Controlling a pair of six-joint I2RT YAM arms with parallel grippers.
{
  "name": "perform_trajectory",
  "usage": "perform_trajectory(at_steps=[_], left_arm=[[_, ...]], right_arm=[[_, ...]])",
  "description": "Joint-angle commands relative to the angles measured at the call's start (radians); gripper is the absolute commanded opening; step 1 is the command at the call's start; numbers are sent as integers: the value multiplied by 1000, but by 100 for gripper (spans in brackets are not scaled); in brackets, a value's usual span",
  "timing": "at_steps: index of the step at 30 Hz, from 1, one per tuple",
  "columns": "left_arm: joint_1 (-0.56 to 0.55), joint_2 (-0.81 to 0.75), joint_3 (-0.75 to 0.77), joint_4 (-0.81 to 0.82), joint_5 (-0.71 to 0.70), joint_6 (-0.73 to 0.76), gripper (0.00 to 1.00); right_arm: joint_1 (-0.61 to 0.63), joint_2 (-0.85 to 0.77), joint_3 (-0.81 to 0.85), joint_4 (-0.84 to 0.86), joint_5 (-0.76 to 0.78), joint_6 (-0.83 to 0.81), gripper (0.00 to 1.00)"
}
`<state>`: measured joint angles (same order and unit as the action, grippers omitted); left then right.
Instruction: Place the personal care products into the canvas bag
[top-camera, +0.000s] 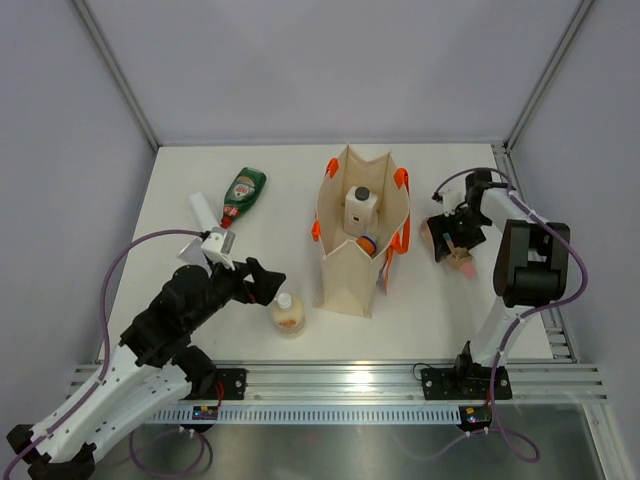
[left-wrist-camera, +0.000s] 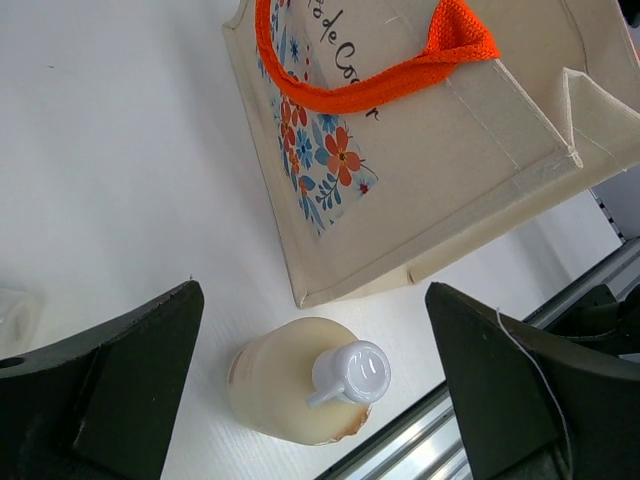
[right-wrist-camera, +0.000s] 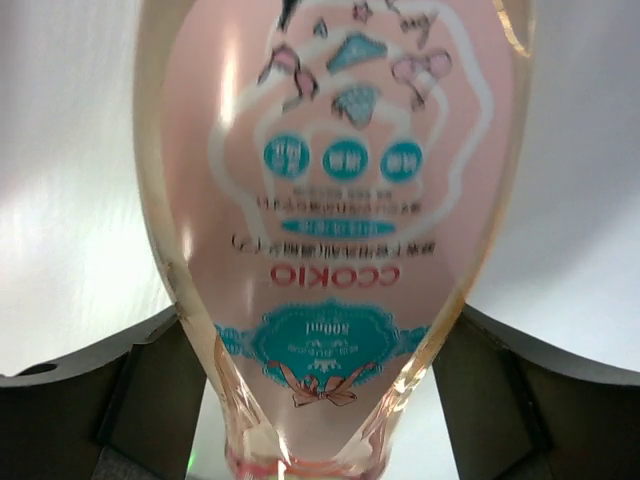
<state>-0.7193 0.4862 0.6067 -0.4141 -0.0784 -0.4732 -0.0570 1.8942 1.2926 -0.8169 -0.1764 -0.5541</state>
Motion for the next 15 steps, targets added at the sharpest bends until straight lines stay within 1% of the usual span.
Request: perform_trajectory(at_steps=[1, 6, 9, 15], left_arm=[[3, -32, 28, 17, 8, -21, 99], [3, -41, 13, 37, 34, -54, 99], [3, -44, 16, 46, 52, -85, 99], [3, -66, 42, 37, 66, -111, 99]], right_arm=[[-69, -190, 30, -88, -245, 56, 0], [-95, -270, 17, -120, -388, 85, 0], [-116, -276, 19, -125, -443, 97, 0], [-196, -265, 24, -160, -650, 108, 0]])
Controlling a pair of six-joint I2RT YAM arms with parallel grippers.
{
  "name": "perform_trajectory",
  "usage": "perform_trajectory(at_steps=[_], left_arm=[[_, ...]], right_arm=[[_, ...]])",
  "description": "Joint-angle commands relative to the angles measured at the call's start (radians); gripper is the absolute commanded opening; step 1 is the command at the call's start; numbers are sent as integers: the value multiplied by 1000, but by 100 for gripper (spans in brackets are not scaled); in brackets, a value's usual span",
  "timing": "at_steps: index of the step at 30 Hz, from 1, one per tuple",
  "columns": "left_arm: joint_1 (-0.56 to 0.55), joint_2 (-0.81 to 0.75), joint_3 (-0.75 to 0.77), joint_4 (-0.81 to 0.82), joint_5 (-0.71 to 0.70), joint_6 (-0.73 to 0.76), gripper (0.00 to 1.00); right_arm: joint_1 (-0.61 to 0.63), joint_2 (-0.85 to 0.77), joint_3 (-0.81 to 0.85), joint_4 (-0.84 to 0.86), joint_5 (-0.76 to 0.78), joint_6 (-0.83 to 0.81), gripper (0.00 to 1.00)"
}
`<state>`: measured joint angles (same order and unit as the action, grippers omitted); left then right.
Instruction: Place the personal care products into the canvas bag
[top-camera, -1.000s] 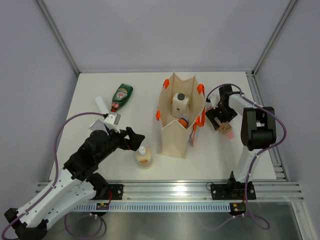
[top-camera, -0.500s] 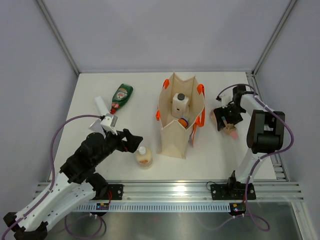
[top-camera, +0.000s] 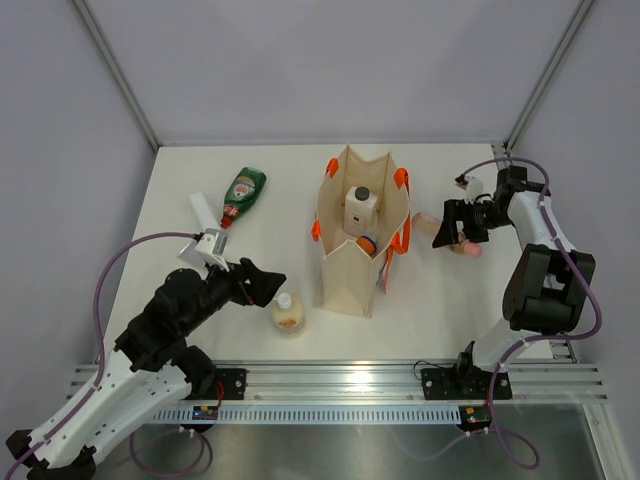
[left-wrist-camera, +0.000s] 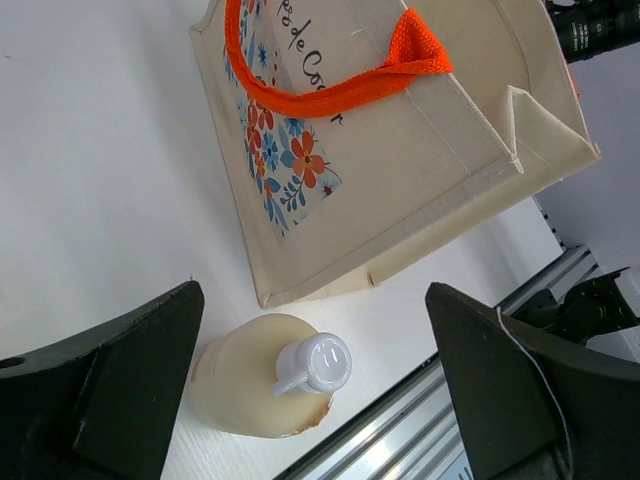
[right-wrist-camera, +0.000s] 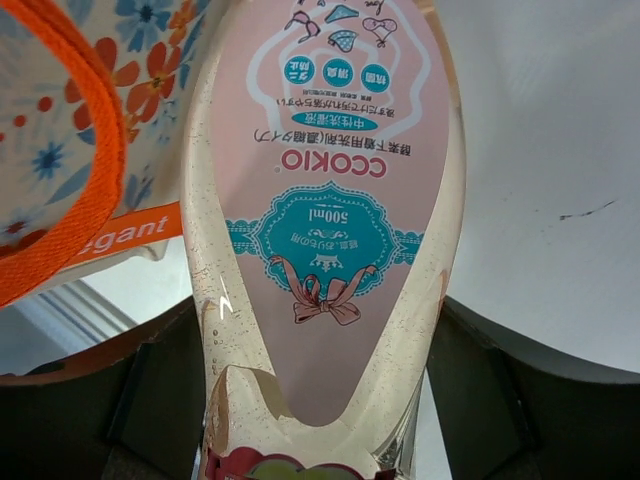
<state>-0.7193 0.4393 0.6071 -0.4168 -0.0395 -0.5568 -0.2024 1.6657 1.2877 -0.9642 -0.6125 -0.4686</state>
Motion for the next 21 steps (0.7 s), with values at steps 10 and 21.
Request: perform_trajectory(at_steps=[10, 21], left_arm=[[3, -16, 97, 56, 32, -46, 99], [3, 21, 83, 90, 32, -46, 99]], right_arm=[[-101, -294, 142, -117, -349, 41, 0], [111, -339, 500, -154, -276, 76, 0]])
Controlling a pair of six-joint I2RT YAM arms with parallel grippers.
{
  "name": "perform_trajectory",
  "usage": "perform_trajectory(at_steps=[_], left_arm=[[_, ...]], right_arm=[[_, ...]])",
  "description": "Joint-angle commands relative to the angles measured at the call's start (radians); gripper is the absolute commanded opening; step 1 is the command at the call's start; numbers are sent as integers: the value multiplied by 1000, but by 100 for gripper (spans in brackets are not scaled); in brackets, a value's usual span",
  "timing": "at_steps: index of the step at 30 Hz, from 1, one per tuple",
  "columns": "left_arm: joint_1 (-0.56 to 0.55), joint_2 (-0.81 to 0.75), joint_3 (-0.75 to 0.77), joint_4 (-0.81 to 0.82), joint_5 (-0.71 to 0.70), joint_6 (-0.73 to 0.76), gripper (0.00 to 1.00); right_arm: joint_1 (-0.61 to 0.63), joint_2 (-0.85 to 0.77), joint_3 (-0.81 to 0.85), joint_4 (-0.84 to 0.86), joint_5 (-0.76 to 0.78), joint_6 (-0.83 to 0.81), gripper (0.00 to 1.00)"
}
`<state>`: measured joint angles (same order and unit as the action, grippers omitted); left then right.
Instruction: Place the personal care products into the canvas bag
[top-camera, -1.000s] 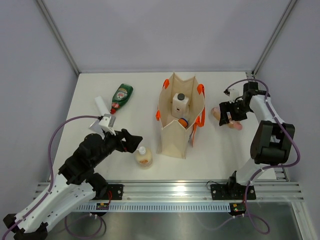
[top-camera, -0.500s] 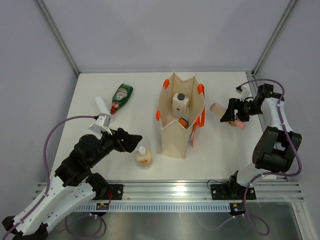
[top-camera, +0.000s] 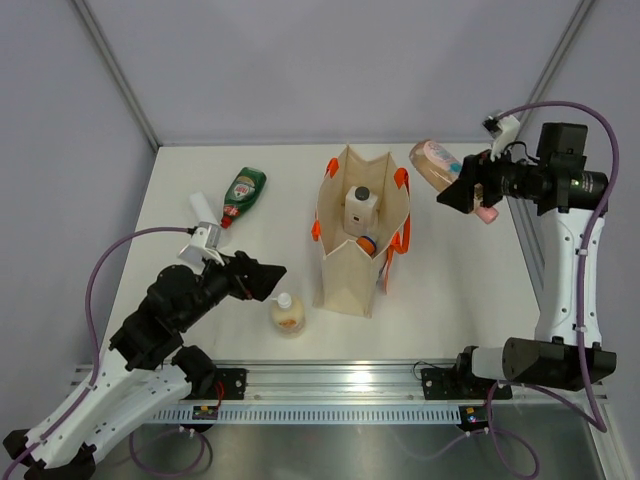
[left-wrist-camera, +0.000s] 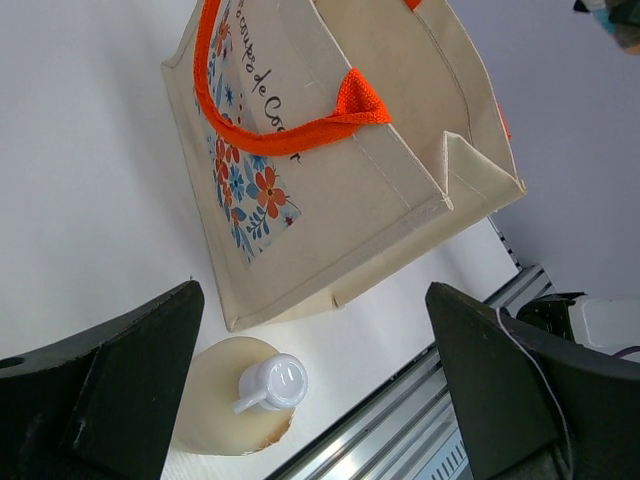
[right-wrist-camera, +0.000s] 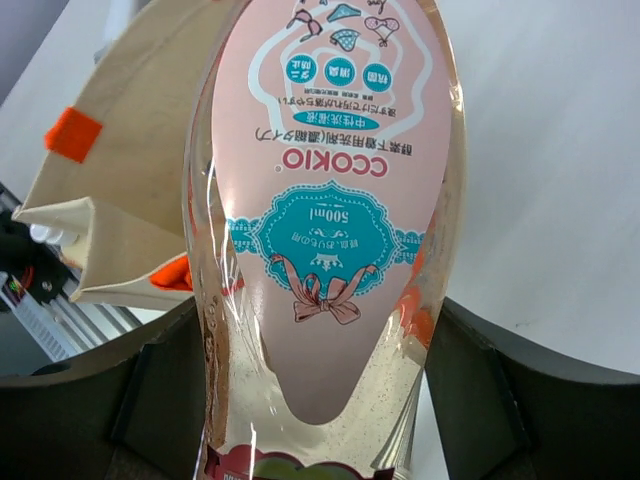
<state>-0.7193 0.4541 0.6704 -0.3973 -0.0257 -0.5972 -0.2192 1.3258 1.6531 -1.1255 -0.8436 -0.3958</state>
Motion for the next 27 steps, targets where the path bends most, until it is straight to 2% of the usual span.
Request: perform_trajectory(at_steps=[1, 6, 8, 10, 14, 18, 21, 22, 25, 26, 27], left_arm=[[3, 9, 21, 68, 17, -1, 99], [3, 5, 11, 46, -9, 0, 99], [3, -9, 1, 40, -20, -7, 99], [3, -17, -3, 25, -29, -9, 99], [3, -25, 6, -24, -51, -1, 99], [3, -25, 11, -60, -59, 11, 99], [3, -23, 6, -66, -57, 27, 99], [3, -19, 3, -66, -54, 39, 99], [3, -5, -8, -72, -51, 63, 99], [3, -2, -12, -75, -52, 68, 99], [3, -2, -18, -80, -57, 69, 99]], right_arm=[[173, 28, 157, 7, -13, 0, 0], [410, 177, 327, -36, 171, -55, 0], [483, 237, 329, -27, 324, -89, 0], [561, 291, 318, -25, 394, -129, 0], [647, 348, 280, -23, 544, -159, 0], [701, 363, 254, -37, 618, -196, 1], [747, 384, 269, -66, 661, -231, 9], [780, 404, 274, -88, 678, -241, 17], [830, 446, 294, -119, 679, -284, 27], [842, 455, 293, -114, 684, -279, 44], [851, 466, 307, -118, 675, -273, 48]])
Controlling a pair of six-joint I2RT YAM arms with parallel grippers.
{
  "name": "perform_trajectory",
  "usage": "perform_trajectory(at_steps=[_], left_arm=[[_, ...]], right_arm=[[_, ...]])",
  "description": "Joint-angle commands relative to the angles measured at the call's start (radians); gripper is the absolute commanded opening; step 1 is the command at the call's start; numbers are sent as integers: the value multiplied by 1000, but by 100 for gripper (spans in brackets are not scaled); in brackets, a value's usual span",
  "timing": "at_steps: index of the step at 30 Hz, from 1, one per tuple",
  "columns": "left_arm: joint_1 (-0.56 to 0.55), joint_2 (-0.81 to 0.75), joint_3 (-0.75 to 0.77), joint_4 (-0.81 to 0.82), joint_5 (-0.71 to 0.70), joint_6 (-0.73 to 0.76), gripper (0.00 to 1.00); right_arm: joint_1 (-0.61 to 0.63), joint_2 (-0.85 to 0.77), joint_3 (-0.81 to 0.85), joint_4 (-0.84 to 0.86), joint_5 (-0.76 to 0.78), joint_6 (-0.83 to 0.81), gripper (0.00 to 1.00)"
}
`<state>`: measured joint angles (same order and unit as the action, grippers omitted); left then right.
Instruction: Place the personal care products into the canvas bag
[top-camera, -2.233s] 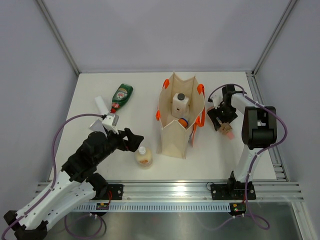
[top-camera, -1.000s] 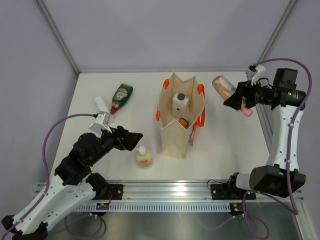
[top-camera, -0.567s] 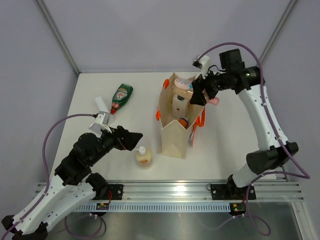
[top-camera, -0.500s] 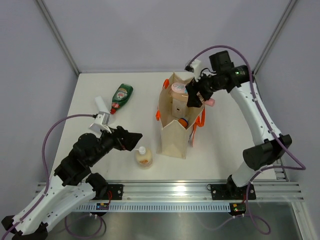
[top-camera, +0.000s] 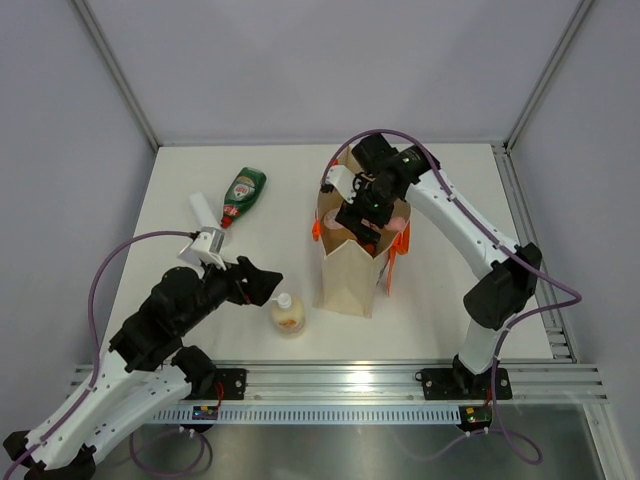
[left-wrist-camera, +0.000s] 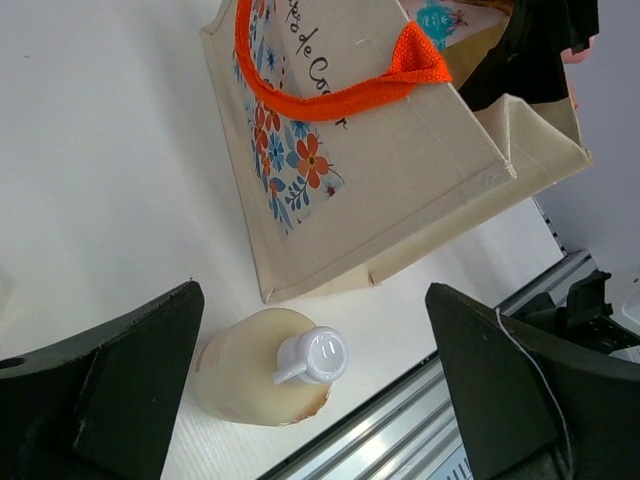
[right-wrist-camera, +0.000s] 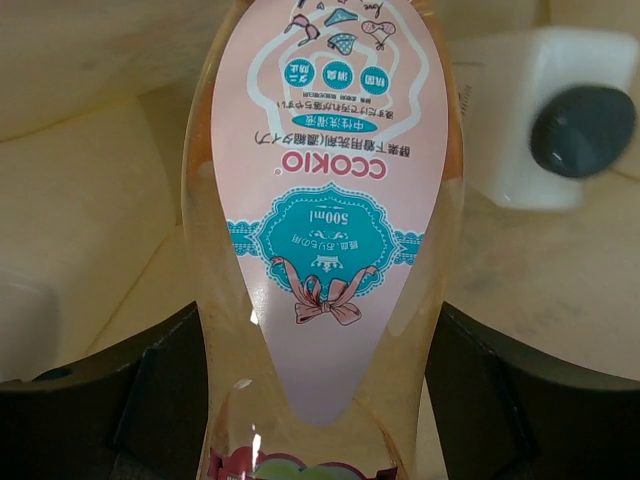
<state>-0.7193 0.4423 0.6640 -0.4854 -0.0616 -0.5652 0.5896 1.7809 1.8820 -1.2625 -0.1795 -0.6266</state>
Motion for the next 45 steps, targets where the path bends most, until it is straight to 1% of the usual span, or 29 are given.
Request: perform_trajectory(at_steps=[1, 2, 3, 4, 7, 12, 14, 15, 16, 17, 18, 19, 20, 21, 22, 23, 24, 26, 27, 29, 30, 32, 34, 35, 36, 40, 42, 45], left_arm=[[3, 12, -15, -2, -24, 36, 99], [3, 10, -17, -7, -23, 36, 99], [3, 7, -18, -19, -23, 27, 99], [3, 1, -20, -24, -20, 22, 99], [3, -10, -27, -30, -23, 2, 99], [3, 35, -12, -76, -56, -97, 99], [3, 53, -4, -105, -67, -122, 99], [3, 73, -1, -119, -72, -157, 99], [3, 79, -3, -114, -58, -176, 99], [3, 85, -12, -102, -37, -188, 99], [0, 94, -18, -82, -6, -224, 98], [-5, 102, -21, -79, 3, -243, 98], [-14, 113, -20, -85, 0, -255, 97], [-46, 128, -1, -132, -51, -289, 97], [-70, 165, 15, -160, -84, -303, 98], [-95, 186, 31, -179, -104, -303, 98], [-148, 203, 57, -191, -137, -297, 98], [-205, 245, 81, -205, -187, -305, 98], [-254, 259, 92, -211, -211, -311, 98], [-296, 312, 126, -257, -292, -324, 98], [-340, 331, 132, -286, -358, -334, 98], [-386, 364, 131, -288, -420, -337, 98], [-481, 429, 112, -231, -484, -303, 98], [-482, 429, 108, -210, -503, -303, 98], [-517, 472, 106, -184, -539, -282, 99], [-537, 552, 66, -112, -551, -201, 99], [-537, 550, 1, -29, -549, -167, 99], [-537, 520, -76, 60, -579, -171, 98]], right_arm=[[42, 32, 86, 2, -4, -38, 51], [42, 38, 89, 0, -20, -33, 56], [42, 40, 79, 8, -20, -32, 93], [44, 31, 72, 14, -21, -33, 99], [41, 5, 86, 35, 18, -27, 100], [16, -43, 215, 18, 29, 5, 99], [-31, -81, 249, 21, -15, 45, 100], [-52, -124, 244, 41, -52, 62, 100], [-82, -153, 229, 60, -161, 80, 100], [-152, -187, 170, 81, -234, 114, 100], [-189, -254, 129, 125, -312, 125, 99], [-220, -285, 90, 144, -448, 130, 99], [-268, -322, -10, 162, -498, 130, 99], [-281, -354, -64, 201, -533, 125, 99], [-283, -418, -114, 219, -546, 120, 100], [-284, -451, -212, 238, -549, 113, 100], [-284, -477, -262, 274, -549, 114, 99], [-287, -549, -373, 307, -558, 119, 100], [-290, -570, -406, 330, -566, 119, 100], [-307, -624, -481, 353, -590, 126, 100], [-316, -653, -500, 365, -597, 125, 99], [-323, -676, -541, 373, -607, 123, 100], [-339, -705, -575, 393, -630, 119, 99], [-343, -715, -584, 393, -641, 117, 100], [-346, -722, -593, 400, -650, 114, 100], [-352, -762, -619, 410, -675, 99, 99], [-359, -773, -632, 413, -681, 90, 99], [-361, -788, -647, 417, -698, 85, 99]])
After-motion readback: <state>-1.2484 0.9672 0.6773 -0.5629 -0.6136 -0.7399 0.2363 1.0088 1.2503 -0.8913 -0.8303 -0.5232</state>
